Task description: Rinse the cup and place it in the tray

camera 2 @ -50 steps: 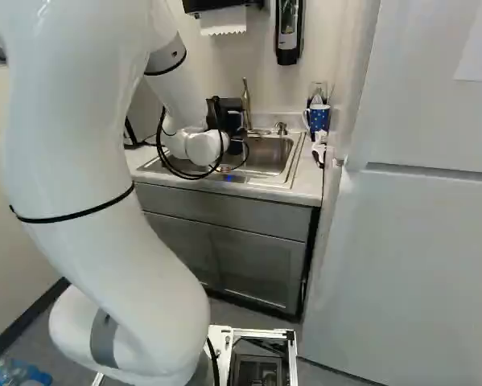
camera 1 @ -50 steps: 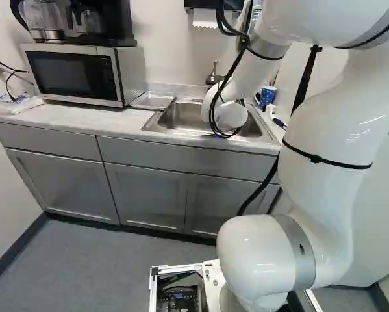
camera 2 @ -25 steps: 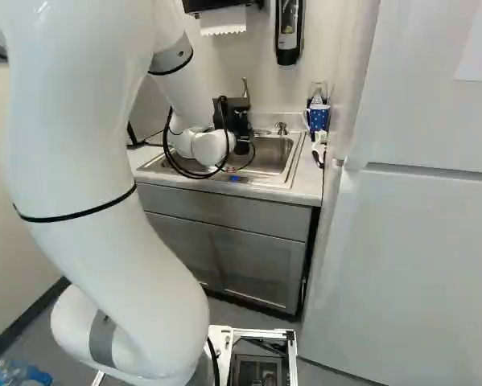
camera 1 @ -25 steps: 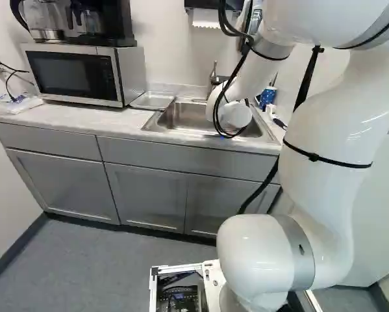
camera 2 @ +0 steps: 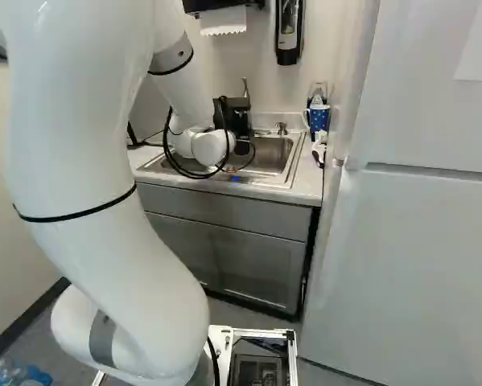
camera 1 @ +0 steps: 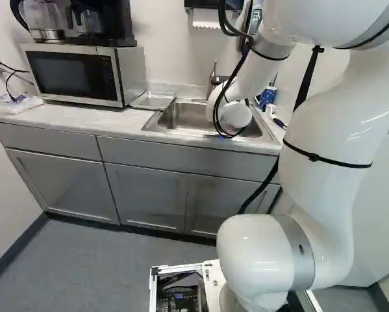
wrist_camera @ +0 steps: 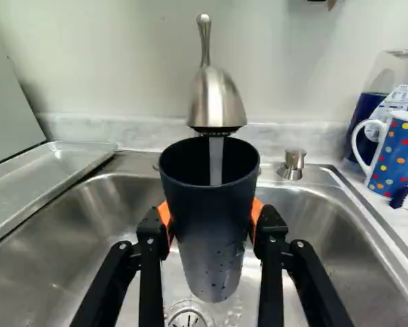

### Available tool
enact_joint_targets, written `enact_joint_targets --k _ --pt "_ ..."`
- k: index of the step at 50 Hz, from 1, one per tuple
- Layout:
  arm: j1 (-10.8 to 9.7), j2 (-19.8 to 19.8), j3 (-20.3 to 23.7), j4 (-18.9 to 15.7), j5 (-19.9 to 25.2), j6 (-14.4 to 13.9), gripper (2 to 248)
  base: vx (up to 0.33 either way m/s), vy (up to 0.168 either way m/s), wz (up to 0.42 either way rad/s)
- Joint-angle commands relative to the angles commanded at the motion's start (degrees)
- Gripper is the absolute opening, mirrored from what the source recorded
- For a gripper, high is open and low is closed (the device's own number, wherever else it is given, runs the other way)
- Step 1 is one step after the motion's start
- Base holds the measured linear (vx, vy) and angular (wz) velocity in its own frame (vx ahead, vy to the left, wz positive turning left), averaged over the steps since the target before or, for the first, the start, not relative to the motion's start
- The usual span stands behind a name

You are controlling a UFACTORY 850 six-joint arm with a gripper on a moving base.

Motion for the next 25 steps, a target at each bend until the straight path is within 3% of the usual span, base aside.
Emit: enact_joint_targets --k 25 --pt "0.0 0.0 0.0 0.0 0.0 0.0 124 0.0 0.0 0.0"
